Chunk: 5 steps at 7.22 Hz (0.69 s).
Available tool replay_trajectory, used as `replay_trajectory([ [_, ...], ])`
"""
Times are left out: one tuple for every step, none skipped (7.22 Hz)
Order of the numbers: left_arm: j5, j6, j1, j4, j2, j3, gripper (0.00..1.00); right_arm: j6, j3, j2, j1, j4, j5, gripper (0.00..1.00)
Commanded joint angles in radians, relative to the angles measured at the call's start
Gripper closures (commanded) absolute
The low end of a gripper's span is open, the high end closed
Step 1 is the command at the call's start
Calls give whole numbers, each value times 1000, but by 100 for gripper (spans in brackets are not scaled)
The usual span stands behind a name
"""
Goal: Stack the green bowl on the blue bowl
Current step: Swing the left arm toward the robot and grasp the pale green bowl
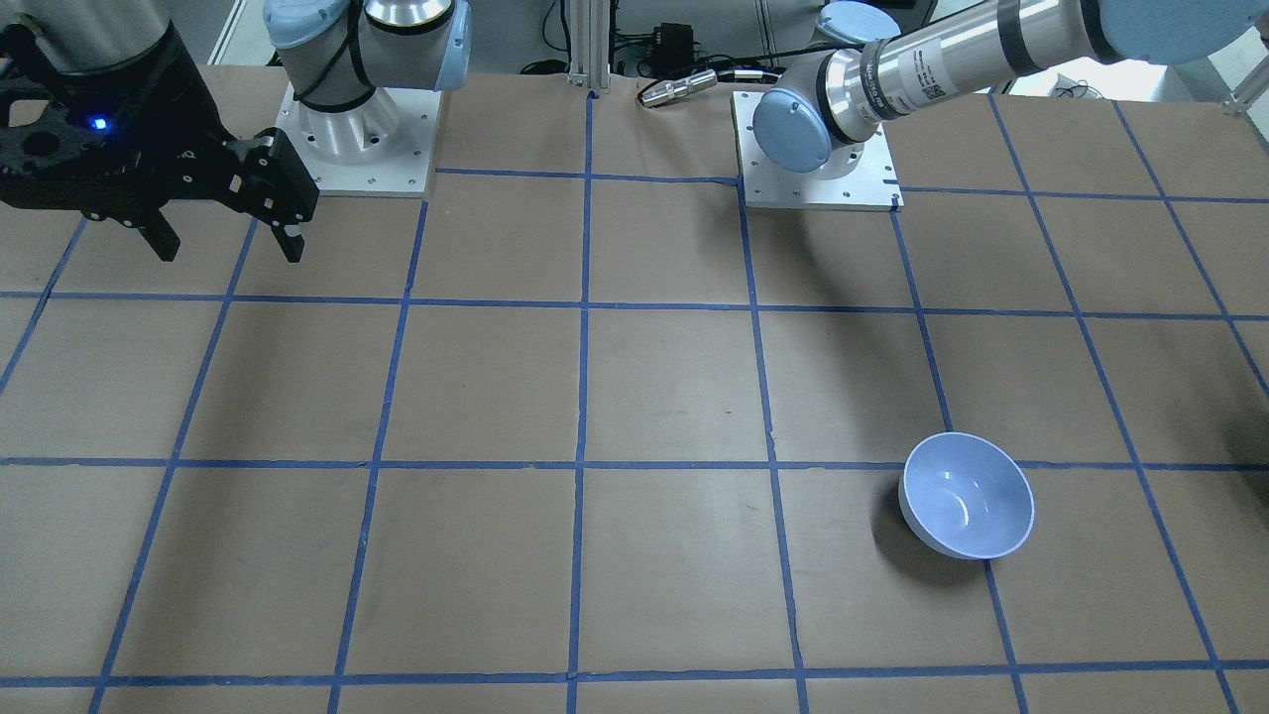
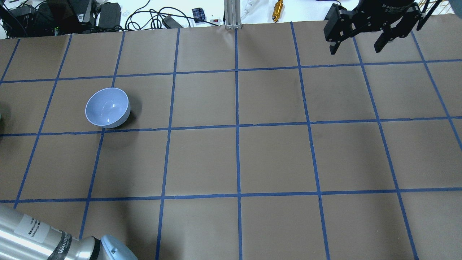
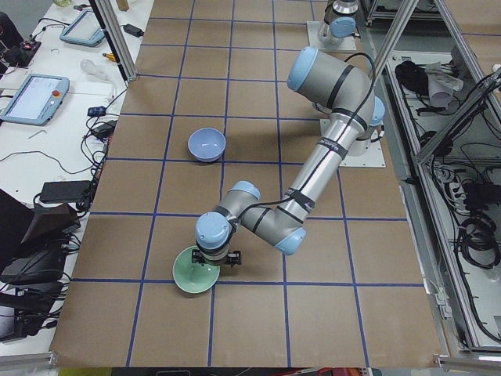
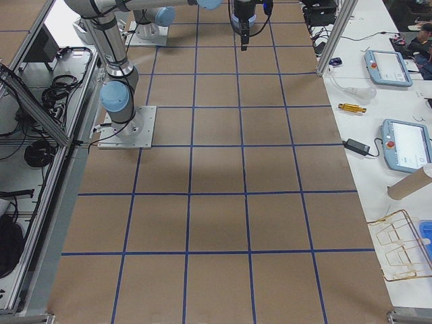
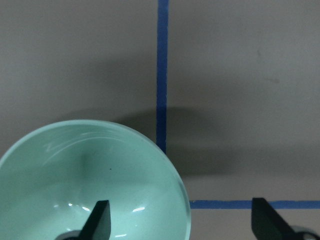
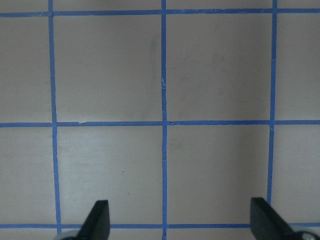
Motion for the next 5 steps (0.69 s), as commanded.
replay_trajectory([
  [-13, 21, 6, 10, -35, 16, 28, 0, 0, 1, 0, 0, 0, 0],
  [-13, 21, 6, 11, -33, 16, 82, 0, 0, 1, 0, 0, 0, 0],
  [-11, 17, 6, 11, -33, 17, 100, 0, 0, 1, 0, 0, 0, 0],
  [-14, 9, 6, 10, -30, 16, 100, 0, 0, 1, 0, 0, 0, 0],
  [-14, -21, 5, 7, -9, 9, 100, 0, 0, 1, 0, 0, 0, 0],
])
